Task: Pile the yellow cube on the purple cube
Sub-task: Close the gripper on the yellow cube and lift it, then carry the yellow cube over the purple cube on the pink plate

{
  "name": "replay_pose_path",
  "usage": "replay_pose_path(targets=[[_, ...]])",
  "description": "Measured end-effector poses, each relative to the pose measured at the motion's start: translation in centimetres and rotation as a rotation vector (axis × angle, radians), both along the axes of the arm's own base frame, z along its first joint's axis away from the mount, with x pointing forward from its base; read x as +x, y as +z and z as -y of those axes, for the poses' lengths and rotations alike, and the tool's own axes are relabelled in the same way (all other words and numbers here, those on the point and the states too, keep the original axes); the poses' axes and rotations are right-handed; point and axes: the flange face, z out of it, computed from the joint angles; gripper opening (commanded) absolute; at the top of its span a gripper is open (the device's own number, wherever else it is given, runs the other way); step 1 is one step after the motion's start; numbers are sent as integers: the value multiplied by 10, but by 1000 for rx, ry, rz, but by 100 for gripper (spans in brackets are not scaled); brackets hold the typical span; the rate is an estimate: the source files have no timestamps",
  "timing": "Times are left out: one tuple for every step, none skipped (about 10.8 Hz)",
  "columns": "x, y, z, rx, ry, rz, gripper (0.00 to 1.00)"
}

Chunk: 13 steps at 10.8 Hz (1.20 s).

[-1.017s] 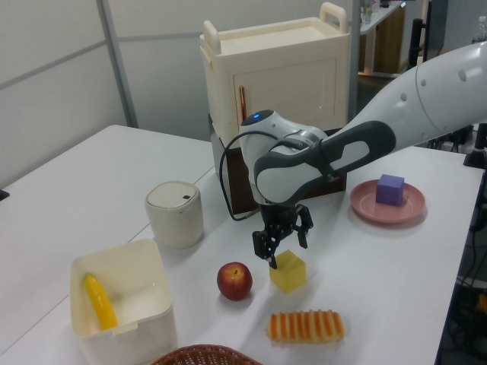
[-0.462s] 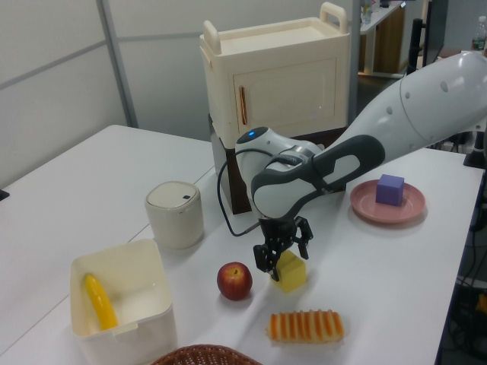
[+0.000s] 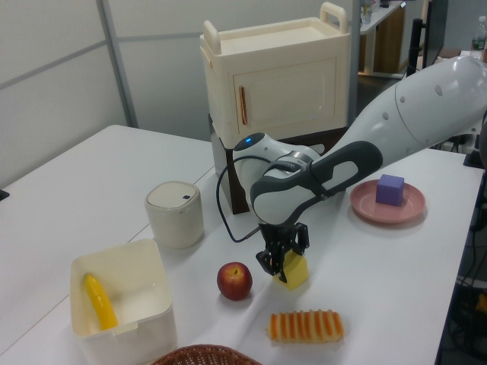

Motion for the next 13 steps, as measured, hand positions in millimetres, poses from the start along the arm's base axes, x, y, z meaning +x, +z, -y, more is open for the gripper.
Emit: replay_pose_path(targets=[[1, 2, 1, 2, 17, 2, 23], [2, 7, 5, 5, 33, 9, 23], [3, 16, 15, 10, 49, 18, 24], [2, 28, 29, 17, 78, 20, 24], [1, 40, 45, 25, 106, 20, 24], [-1, 54, 62, 34, 137, 30, 24], [-2, 66, 77, 40, 170, 43, 24], [-4, 76, 91, 47, 206, 55, 24], [-6, 84, 103, 50, 232, 65, 24], [-8, 93, 118, 52, 260, 77, 25], [-9, 101, 131, 53, 281, 88, 25], [-11, 110, 147, 53, 311, 99, 25], [-17, 117, 169, 57, 356, 104, 25]])
